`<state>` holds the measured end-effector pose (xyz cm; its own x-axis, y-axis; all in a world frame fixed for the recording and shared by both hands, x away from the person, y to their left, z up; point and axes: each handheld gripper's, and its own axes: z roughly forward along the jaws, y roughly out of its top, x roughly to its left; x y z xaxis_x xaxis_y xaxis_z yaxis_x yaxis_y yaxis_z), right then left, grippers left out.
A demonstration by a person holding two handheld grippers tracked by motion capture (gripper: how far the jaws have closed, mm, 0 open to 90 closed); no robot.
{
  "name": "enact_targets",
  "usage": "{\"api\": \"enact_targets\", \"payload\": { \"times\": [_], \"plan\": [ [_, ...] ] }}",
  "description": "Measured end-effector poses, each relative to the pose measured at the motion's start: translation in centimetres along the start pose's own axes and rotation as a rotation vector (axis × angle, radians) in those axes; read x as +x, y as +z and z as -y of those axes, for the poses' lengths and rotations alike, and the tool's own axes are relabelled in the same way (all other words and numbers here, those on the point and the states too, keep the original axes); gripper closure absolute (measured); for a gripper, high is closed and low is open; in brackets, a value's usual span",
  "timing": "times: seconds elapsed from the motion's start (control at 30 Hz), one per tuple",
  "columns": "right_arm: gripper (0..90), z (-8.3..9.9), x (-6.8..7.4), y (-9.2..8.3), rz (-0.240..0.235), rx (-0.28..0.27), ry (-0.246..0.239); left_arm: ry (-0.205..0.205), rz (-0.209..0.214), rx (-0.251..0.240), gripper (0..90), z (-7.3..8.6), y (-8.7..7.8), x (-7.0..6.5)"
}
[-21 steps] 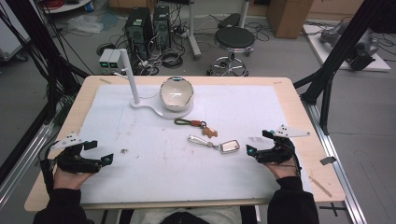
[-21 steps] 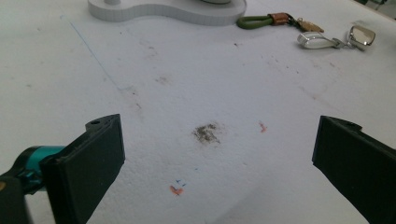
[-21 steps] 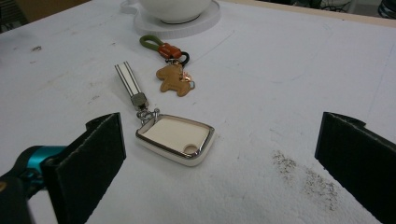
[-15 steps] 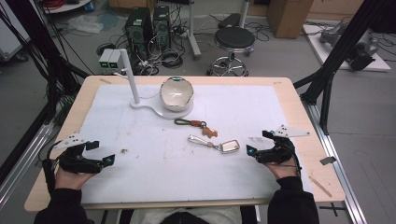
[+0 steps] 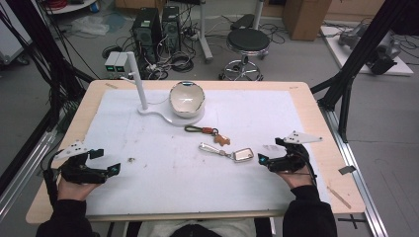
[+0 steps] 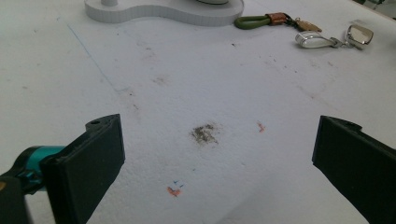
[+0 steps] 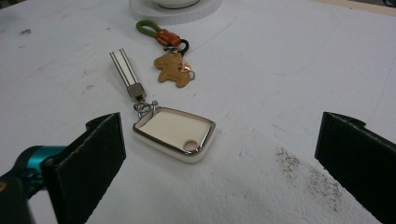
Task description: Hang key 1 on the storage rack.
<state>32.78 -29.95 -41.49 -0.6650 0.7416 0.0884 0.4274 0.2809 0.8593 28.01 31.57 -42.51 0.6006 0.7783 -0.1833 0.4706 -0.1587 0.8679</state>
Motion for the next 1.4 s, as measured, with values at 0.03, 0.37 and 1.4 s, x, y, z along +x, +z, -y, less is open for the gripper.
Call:
{"api": "enact_targets", "payload": {
  "times": [0.03,0.37,1.4],
  "plan": [
    [0.7,-0.2,0.0,0.1,-0.002,0.005,-0.001,0.001,0.005,-0.002,2.8,0.0,0.0,0.1],
    [0.7,-1.6,0.0,1.3,-0.015,0.063,-0.015,-0.009,0.0,-0.002,2.8,0.0,0.0,0.3],
    [0.7,-8.9,3.1,7.7,-0.08,0.206,-0.16,-0.011,0.009,-0.01,2.8,0.2,-0.3,0.6]
  ]
}}
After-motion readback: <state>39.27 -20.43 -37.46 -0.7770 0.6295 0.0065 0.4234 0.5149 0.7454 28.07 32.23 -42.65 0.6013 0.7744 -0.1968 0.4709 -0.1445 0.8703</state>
